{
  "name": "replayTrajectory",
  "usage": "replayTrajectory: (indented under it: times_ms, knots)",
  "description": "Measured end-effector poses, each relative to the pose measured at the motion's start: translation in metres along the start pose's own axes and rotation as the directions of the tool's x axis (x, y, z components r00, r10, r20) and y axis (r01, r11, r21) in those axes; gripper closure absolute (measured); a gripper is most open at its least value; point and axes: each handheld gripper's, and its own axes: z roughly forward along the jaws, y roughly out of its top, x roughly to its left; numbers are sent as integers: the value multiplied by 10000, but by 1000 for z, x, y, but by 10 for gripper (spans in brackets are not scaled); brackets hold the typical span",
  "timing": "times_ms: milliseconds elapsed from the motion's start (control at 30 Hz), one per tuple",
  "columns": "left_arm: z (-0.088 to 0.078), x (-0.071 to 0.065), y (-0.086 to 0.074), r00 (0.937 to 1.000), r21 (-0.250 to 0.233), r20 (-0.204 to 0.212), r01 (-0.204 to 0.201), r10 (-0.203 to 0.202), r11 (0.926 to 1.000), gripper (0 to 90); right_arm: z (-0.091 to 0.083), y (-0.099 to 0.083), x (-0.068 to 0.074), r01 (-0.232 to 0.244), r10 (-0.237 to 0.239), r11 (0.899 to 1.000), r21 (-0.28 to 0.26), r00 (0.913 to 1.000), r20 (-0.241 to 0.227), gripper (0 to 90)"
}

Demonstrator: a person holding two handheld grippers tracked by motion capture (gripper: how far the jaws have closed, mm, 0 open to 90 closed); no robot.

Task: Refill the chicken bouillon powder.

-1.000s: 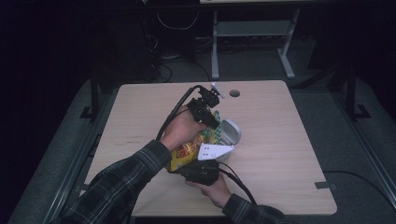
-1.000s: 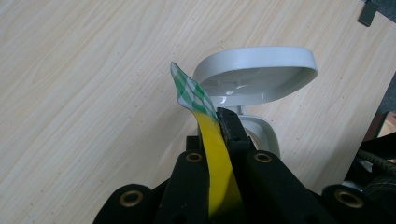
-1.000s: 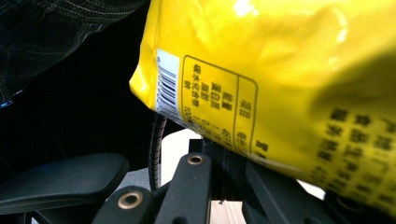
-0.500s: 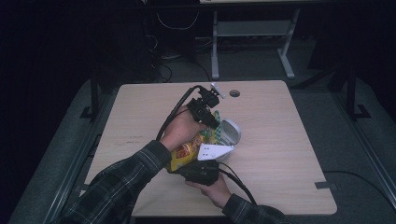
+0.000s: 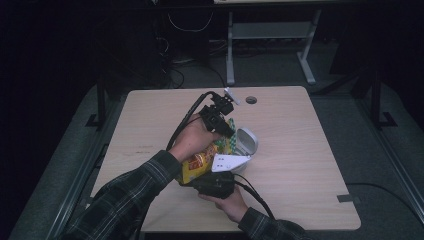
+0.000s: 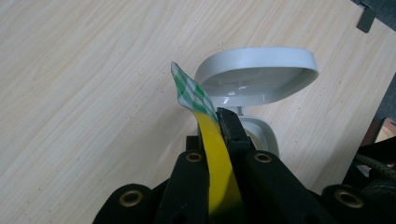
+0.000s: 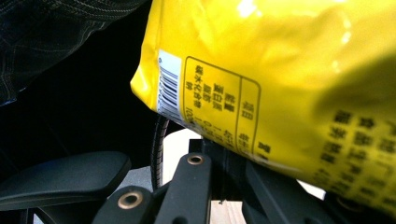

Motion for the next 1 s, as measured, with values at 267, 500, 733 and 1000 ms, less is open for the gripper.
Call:
replayTrajectory:
  times_ms: [267,500,733,1000]
  knots:
    - [1,0,0,10000,9,15,78,-78,10000,899,-1,1,1,97,-97,10000,23,9999,56,900]
    - [-1,2,1,9999,165,-96,143,-142,9998,899,-1,2,2,165,-165,9999,10,9998,63,900]
    - [0,1,2,9998,156,-166,116,-114,9998,900,-1,2,2,140,-140,9999,-23,9999,74,900]
    - [1,-1,3,9997,189,-232,28,-24,9998,900,-2,2,2,78,-77,9999,-80,9999,96,900]
